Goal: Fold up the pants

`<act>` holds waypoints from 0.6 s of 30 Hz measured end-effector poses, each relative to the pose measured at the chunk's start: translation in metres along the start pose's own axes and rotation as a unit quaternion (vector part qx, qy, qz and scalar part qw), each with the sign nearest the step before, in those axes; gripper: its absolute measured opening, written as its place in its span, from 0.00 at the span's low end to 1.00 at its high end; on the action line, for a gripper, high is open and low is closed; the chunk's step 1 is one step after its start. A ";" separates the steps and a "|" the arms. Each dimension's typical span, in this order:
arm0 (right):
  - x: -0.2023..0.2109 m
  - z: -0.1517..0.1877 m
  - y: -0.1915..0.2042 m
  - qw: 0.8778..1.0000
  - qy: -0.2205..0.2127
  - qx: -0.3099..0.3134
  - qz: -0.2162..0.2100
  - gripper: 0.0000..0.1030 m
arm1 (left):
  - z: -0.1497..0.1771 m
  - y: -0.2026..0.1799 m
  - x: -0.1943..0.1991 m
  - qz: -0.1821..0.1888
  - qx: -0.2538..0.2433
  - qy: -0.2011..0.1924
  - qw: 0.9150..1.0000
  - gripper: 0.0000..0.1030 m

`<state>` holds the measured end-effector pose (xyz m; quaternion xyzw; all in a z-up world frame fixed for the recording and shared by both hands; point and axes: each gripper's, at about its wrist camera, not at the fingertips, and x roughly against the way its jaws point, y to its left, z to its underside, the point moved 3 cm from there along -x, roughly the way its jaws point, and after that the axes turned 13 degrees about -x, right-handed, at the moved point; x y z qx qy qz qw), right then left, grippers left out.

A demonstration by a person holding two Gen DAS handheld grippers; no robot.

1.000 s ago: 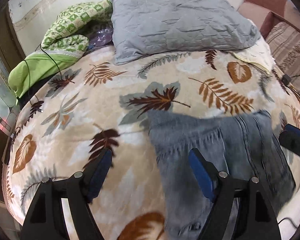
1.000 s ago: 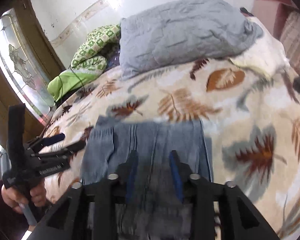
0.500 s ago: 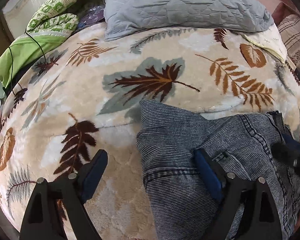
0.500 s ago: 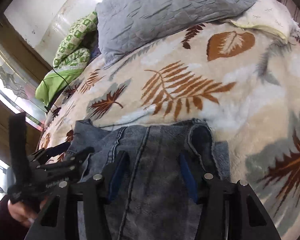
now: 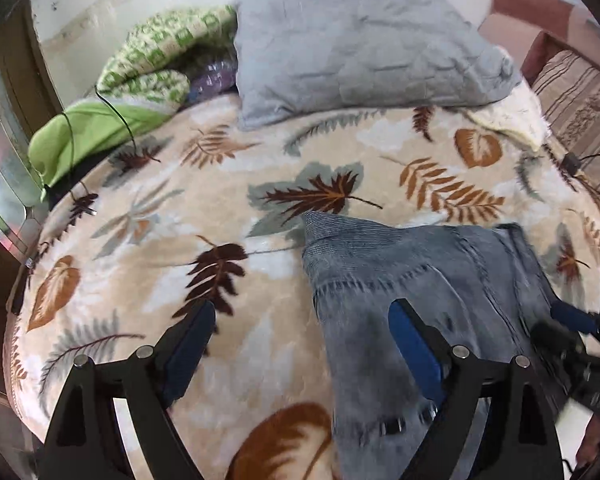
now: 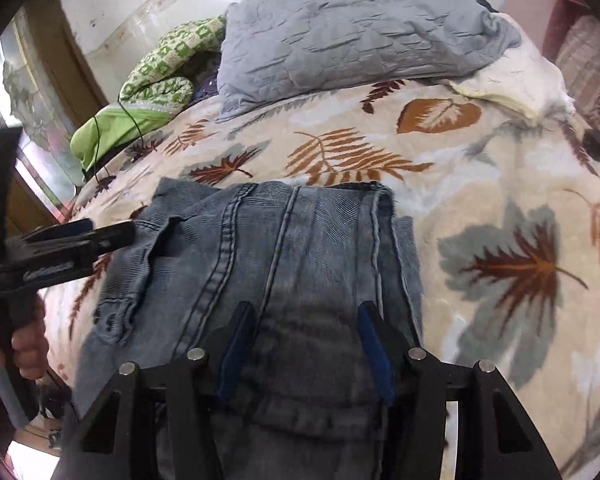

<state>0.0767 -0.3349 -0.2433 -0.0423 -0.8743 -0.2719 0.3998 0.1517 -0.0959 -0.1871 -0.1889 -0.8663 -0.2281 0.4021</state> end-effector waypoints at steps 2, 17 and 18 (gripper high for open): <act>0.015 0.004 0.002 1.000 -0.009 0.000 -0.003 0.55 | 0.008 -0.003 0.011 0.005 -0.011 -0.005 1.000 0.87; 0.028 0.040 0.002 0.999 0.034 0.008 0.024 0.57 | 0.040 -0.044 -0.006 0.015 -0.080 0.106 0.991 0.87; 0.034 0.039 0.001 0.999 0.032 0.005 0.019 0.57 | 0.038 -0.044 -0.002 0.009 -0.083 0.103 0.991 0.87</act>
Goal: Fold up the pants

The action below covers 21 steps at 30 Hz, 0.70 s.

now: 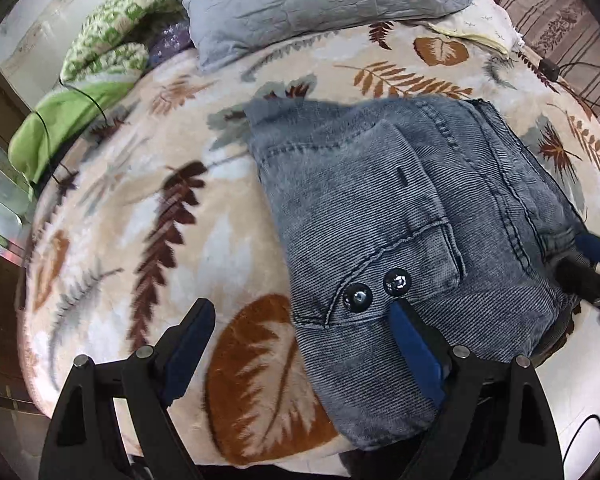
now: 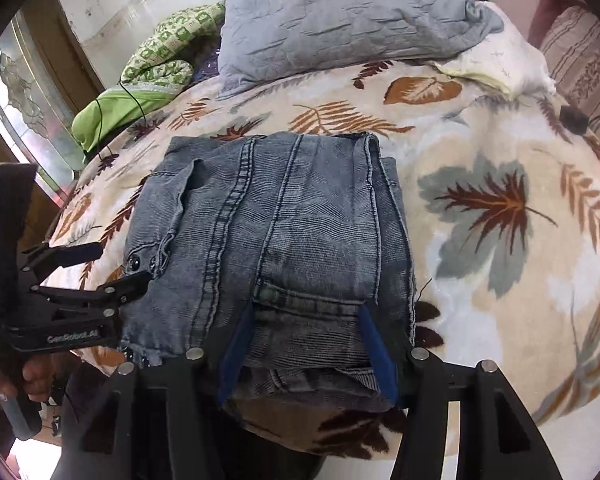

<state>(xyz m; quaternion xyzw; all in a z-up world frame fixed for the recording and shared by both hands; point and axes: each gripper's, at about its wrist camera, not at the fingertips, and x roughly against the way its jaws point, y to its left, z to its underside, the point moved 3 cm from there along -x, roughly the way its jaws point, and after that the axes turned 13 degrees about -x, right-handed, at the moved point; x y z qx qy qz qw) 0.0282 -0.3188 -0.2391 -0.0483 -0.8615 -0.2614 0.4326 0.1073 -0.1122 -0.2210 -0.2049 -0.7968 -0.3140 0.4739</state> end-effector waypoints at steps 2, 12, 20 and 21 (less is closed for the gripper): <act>0.017 -0.003 -0.004 1.000 -0.017 -0.009 -0.014 0.57 | -0.002 0.000 0.020 -0.017 -0.004 -0.022 1.000 0.87; 0.116 -0.017 -0.057 0.989 -0.138 -0.055 -0.004 0.57 | -0.034 0.019 0.127 -0.018 0.055 -0.154 0.986 0.87; 0.185 -0.041 -0.056 0.972 -0.227 -0.058 -0.029 0.57 | -0.036 0.051 0.191 -0.035 0.110 -0.237 0.965 0.87; 0.191 -0.043 -0.052 0.969 -0.238 -0.054 -0.033 0.57 | -0.034 0.054 0.198 -0.047 0.111 -0.248 0.961 0.87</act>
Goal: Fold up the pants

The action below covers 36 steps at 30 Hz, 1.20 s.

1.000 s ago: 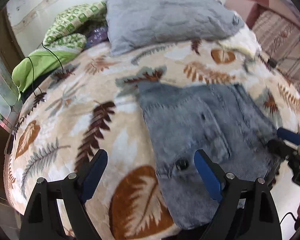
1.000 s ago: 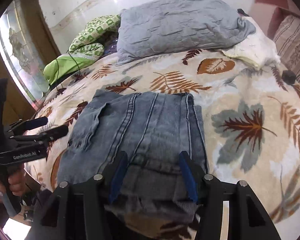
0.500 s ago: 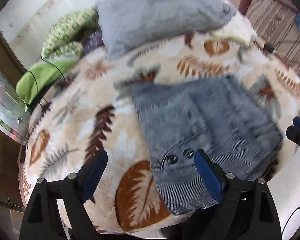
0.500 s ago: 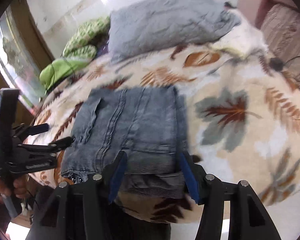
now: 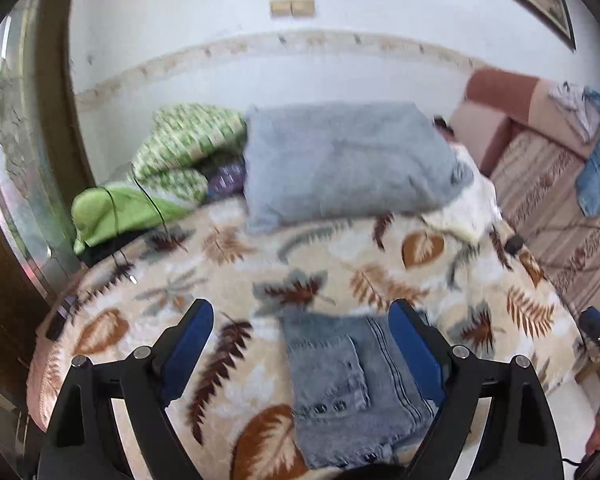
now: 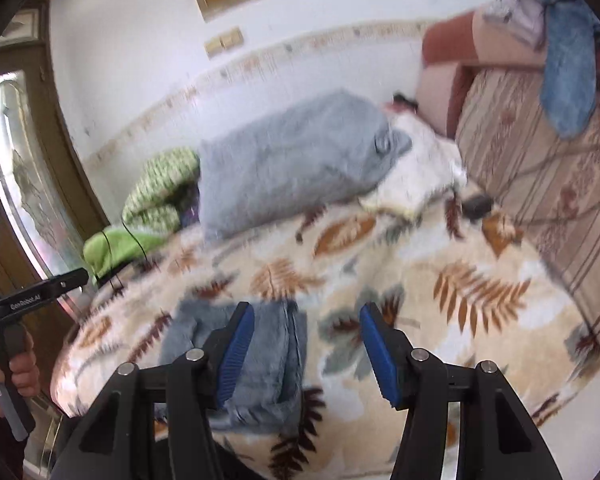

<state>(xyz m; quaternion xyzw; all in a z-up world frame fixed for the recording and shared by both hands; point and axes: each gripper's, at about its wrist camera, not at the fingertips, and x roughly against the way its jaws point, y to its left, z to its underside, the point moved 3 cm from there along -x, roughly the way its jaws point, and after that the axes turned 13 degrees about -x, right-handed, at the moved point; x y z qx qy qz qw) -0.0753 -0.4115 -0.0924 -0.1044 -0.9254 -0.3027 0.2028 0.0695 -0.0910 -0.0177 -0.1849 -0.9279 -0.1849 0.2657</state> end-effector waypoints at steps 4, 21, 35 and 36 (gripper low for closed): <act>0.018 -0.010 0.016 0.999 -0.044 0.005 -0.031 0.61 | 0.000 0.012 0.013 -0.036 -0.010 -0.030 0.999 0.88; -0.051 0.025 0.037 0.999 0.022 0.034 0.000 0.61 | 0.083 0.045 -0.033 -0.037 -0.014 0.050 0.998 0.90; -0.039 0.035 0.056 0.997 0.028 0.068 0.009 0.61 | 0.083 0.049 -0.030 -0.043 -0.002 0.027 0.999 0.90; -0.038 0.036 0.056 0.997 0.028 0.070 0.009 0.61 | 0.082 0.050 -0.029 -0.045 -0.001 0.025 0.999 0.90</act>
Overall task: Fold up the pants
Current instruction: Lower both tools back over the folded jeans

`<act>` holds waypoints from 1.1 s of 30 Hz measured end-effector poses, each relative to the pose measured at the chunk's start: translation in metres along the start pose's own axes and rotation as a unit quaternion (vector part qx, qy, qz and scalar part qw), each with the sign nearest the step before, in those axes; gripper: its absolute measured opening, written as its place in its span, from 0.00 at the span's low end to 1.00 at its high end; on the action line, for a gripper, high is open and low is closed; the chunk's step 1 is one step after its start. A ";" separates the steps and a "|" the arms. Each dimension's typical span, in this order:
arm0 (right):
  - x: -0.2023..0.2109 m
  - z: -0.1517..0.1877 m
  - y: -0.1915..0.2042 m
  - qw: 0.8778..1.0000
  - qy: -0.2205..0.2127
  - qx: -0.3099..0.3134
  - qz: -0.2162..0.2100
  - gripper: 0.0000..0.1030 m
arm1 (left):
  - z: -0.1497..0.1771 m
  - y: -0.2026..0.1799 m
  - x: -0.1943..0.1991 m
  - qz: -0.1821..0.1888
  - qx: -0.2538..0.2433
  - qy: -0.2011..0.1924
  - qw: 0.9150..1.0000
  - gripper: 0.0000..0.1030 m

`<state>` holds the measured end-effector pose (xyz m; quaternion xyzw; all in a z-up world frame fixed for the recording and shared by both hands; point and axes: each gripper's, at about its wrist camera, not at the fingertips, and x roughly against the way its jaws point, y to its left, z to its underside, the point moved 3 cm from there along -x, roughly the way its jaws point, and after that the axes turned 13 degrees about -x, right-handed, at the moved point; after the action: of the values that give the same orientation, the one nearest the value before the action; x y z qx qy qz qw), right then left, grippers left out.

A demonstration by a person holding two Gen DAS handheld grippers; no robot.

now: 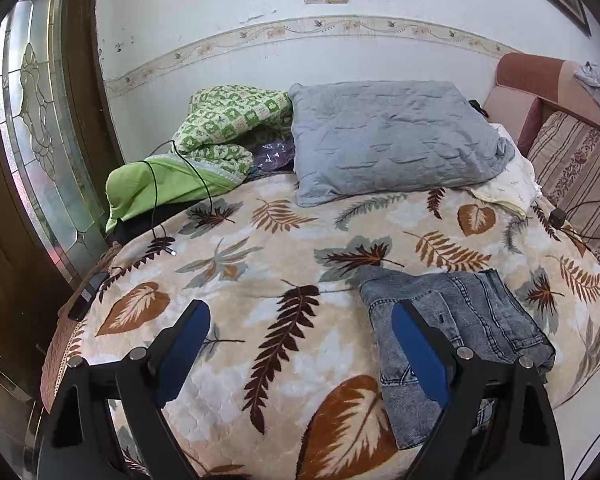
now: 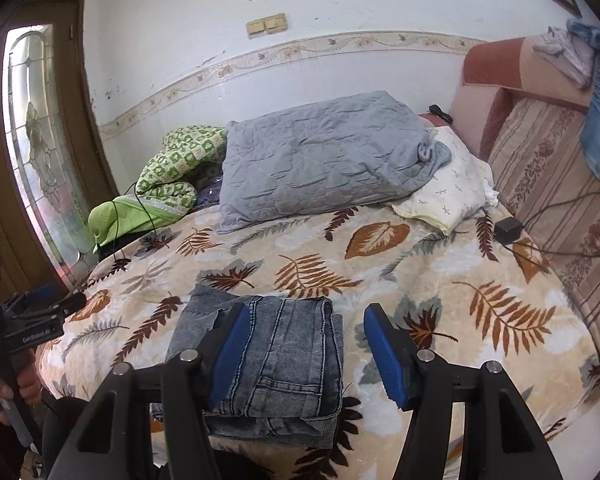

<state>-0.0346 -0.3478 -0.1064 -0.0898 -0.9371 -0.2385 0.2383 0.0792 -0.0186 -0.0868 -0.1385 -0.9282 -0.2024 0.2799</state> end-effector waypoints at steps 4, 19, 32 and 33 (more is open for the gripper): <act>-0.004 0.003 -0.002 1.000 0.004 -0.002 -0.005 0.61 | -0.001 0.002 0.003 -0.005 0.005 0.002 1.000 0.90; -0.054 0.035 0.009 0.997 0.064 0.016 -0.031 0.61 | 0.005 -0.016 -0.016 -0.001 -0.011 0.035 0.999 0.90; -0.108 0.064 -0.013 0.991 0.135 0.001 -0.019 0.46 | 0.042 -0.060 -0.080 0.044 -0.034 0.137 0.989 0.90; -0.111 0.065 -0.012 0.990 0.138 0.003 -0.020 0.45 | 0.044 -0.063 -0.084 0.045 -0.037 0.142 0.988 0.90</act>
<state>0.0323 -0.3326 -0.2162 -0.0367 -0.8976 -0.2501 0.3612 0.1027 -0.0665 -0.1873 -0.1600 -0.8638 -0.2412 0.4124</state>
